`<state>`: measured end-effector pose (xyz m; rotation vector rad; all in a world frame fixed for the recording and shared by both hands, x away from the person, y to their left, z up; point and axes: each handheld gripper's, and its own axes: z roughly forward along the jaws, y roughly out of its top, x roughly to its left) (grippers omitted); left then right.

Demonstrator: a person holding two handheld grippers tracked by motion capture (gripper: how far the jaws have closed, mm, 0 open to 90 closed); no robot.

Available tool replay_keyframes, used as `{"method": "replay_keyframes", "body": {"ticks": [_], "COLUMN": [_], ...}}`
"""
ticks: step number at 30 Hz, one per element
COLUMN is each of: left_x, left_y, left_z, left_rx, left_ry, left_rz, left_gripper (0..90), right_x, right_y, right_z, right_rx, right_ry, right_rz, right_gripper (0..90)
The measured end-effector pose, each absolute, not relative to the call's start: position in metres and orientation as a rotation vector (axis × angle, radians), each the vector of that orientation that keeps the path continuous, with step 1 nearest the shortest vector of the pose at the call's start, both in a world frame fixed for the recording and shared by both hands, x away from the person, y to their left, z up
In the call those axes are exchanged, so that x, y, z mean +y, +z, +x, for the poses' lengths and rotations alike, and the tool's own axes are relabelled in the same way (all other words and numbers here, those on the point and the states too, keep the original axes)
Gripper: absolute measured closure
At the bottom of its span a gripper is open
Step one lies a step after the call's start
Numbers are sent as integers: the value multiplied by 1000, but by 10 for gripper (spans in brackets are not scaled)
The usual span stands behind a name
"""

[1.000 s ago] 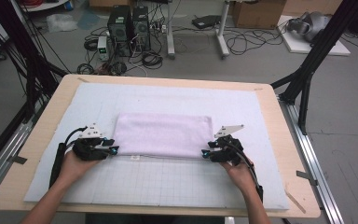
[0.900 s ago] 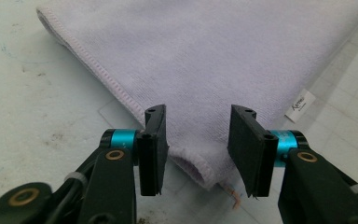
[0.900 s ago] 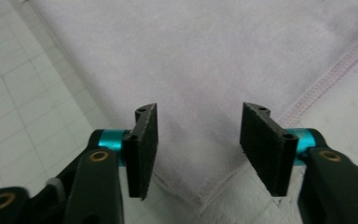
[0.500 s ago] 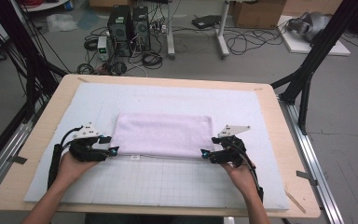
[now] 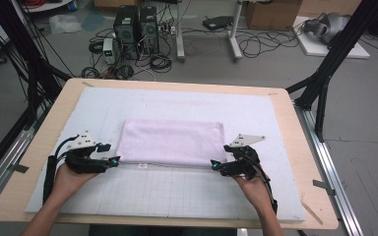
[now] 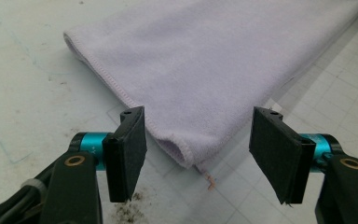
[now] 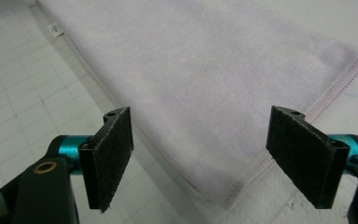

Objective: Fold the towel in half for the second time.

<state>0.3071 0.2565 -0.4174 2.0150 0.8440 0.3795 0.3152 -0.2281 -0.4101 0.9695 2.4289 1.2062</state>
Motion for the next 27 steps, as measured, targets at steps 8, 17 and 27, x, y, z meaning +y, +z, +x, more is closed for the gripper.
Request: {"method": "replay_keyframes", "body": {"ticks": [8, 17, 27], "left_x": [263, 269, 274], "left_y": [-415, -415, -418], "left_z": [293, 279, 265], "left_rx": [847, 850, 863], "left_ry": [403, 419, 432], "left_rz": [2006, 2004, 1993], "left_gripper": [339, 326, 306], "right_x": [-236, -250, -265], "right_y": [-408, -408, -410], "right_z": [304, 290, 274], "right_rx": [2412, 2382, 2348], "right_ry": [1223, 1229, 1248], "right_rz": [971, 989, 1016], "right_gripper": [187, 143, 120]}}
